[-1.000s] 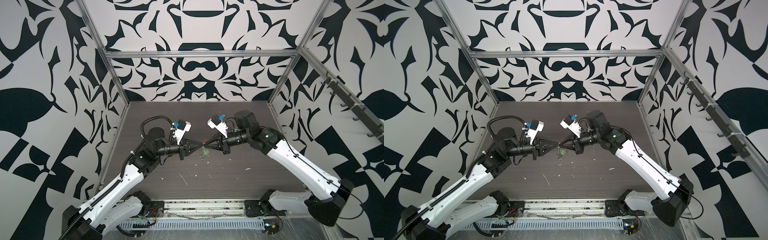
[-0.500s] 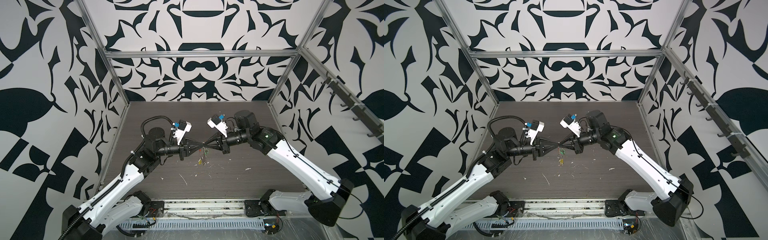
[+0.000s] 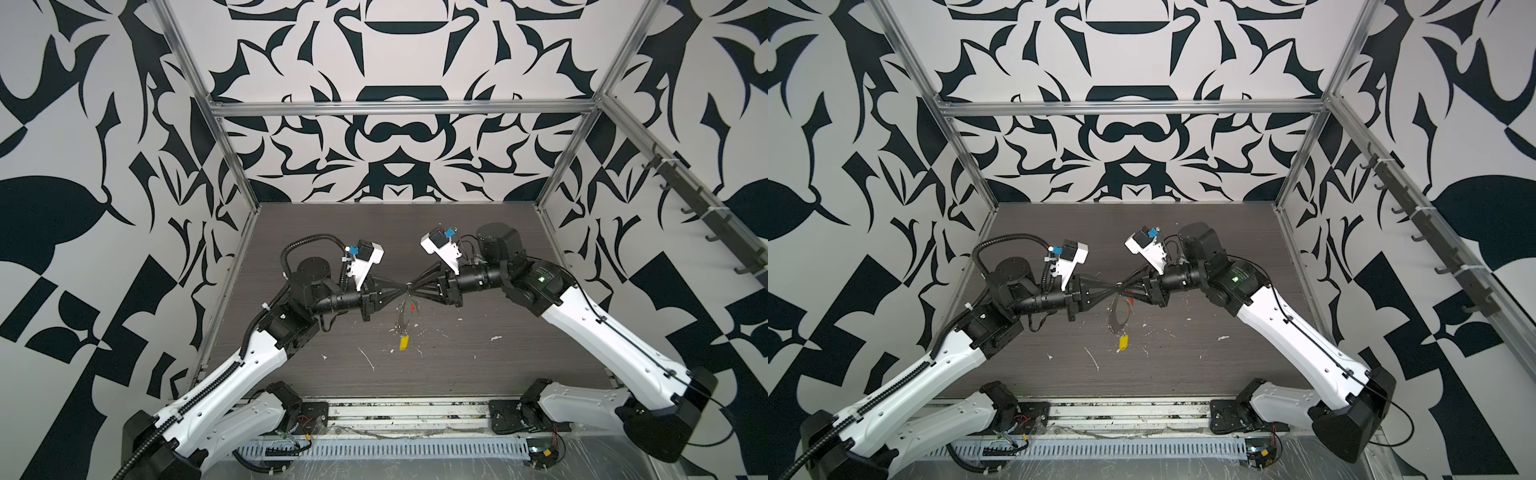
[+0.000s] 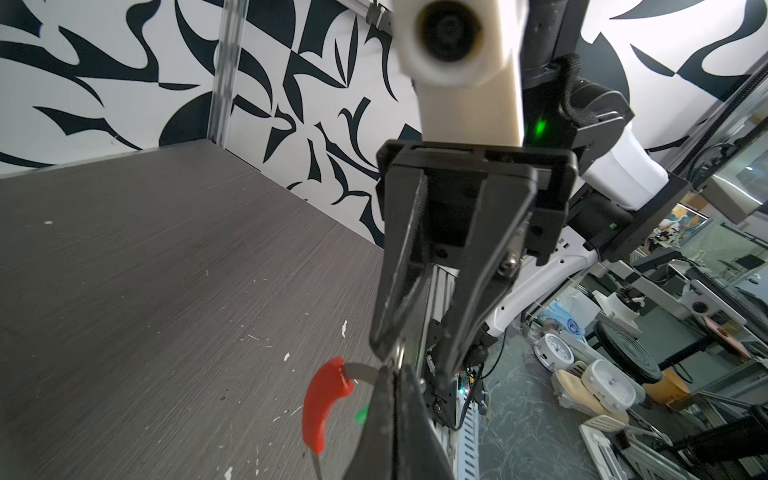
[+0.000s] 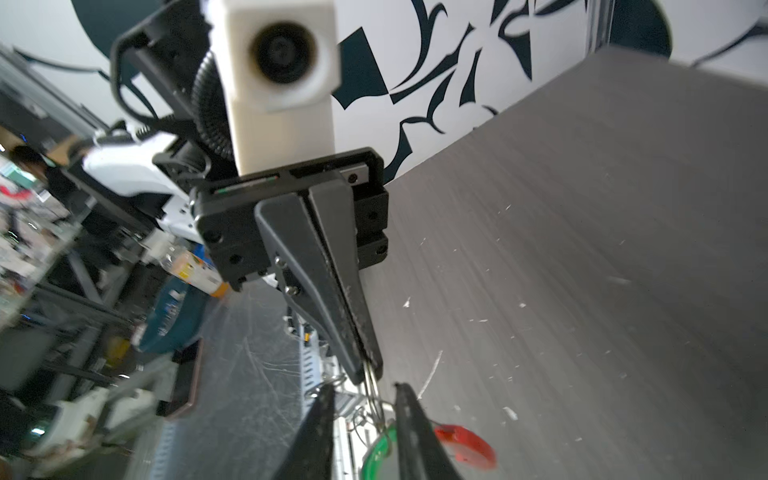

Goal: Remove the keys from the keyring

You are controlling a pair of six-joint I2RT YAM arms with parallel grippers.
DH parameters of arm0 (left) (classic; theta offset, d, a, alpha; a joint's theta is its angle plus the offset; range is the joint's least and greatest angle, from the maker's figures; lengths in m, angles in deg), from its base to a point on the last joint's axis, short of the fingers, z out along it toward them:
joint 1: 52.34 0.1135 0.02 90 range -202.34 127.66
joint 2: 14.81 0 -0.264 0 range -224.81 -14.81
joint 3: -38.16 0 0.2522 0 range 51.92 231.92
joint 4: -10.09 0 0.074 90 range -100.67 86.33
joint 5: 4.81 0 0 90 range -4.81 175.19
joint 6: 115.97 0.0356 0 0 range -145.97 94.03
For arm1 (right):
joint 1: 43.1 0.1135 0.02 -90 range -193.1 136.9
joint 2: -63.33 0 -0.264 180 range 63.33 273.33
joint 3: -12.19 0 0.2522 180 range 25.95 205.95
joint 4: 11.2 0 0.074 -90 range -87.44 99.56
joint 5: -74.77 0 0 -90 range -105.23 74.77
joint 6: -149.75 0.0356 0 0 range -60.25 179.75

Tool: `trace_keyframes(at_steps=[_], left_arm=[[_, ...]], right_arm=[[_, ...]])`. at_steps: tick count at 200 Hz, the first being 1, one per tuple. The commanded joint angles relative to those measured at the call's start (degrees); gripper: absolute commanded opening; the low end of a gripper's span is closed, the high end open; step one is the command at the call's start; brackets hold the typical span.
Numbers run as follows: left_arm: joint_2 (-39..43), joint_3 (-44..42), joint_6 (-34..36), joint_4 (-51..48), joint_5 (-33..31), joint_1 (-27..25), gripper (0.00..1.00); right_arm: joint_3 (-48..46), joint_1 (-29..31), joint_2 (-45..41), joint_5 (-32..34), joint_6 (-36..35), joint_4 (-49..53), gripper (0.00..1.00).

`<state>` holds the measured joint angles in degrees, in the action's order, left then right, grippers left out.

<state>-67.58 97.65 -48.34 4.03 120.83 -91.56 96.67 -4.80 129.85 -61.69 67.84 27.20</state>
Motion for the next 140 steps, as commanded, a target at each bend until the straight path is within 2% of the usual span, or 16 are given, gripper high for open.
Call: trace_keyframes(at_steps=[1, 32, 61, 90, 140], left_arm=[[2.38, -0.13, 0.93, 2.13, -3.46, -0.13, 0.00], [3.80, -0.81, 0.09, 3.66, -4.73, -0.15, 0.00], [5.20, -2.18, -0.83, 6.84, -4.78, -0.15, 0.00], [5.58, -2.61, -1.26, 8.17, -4.42, -0.12, 0.00], [6.32, -3.79, -2.77, 10.47, -5.66, -0.15, 0.00]], right_arm=[[-2.00, 0.28, -5.41, 3.83, 2.64, -8.89, 0.41], [-8.24, 0.35, -9.66, 7.90, 4.10, -15.42, 0.47], [-13.10, 0.44, -10.21, 6.33, 6.70, -22.24, 0.48], [-14.46, 1.71, -9.19, 6.41, 7.17, -24.63, 0.49], [-13.90, 5.47, -7.82, 10.86, 4.60, -23.99, 0.47]])
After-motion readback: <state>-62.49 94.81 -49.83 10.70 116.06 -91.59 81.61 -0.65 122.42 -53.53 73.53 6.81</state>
